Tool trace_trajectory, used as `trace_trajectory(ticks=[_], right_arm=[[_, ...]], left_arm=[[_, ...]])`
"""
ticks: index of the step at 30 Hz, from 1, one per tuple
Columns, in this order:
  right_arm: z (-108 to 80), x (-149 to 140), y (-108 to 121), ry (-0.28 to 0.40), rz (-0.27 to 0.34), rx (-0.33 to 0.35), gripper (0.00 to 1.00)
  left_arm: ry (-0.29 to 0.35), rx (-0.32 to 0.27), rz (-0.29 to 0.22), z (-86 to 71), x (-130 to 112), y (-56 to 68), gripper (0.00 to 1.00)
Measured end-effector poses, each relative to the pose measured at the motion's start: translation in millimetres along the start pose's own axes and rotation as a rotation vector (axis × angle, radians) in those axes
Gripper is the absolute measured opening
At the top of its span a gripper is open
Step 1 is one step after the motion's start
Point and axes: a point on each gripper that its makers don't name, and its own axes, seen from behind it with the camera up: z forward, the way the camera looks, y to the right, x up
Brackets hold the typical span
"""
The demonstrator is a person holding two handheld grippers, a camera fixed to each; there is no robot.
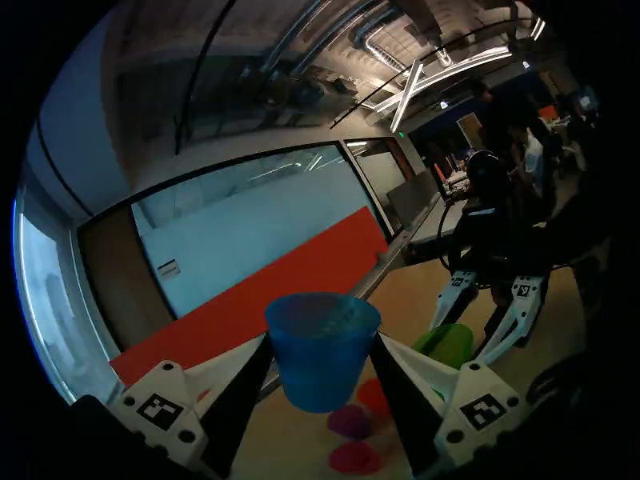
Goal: Pour water
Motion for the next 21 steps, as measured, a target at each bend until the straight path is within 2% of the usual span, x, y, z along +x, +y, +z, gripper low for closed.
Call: trace_trajectory(ticks=[21], right_arm=[[11.7, -0.6, -10.3, 0.004, -0.006, 0.036, 0.89]], left_arm=[[-0.001, 0.029, 0.199, 7.4, 22.0, -6.1, 0.84]])
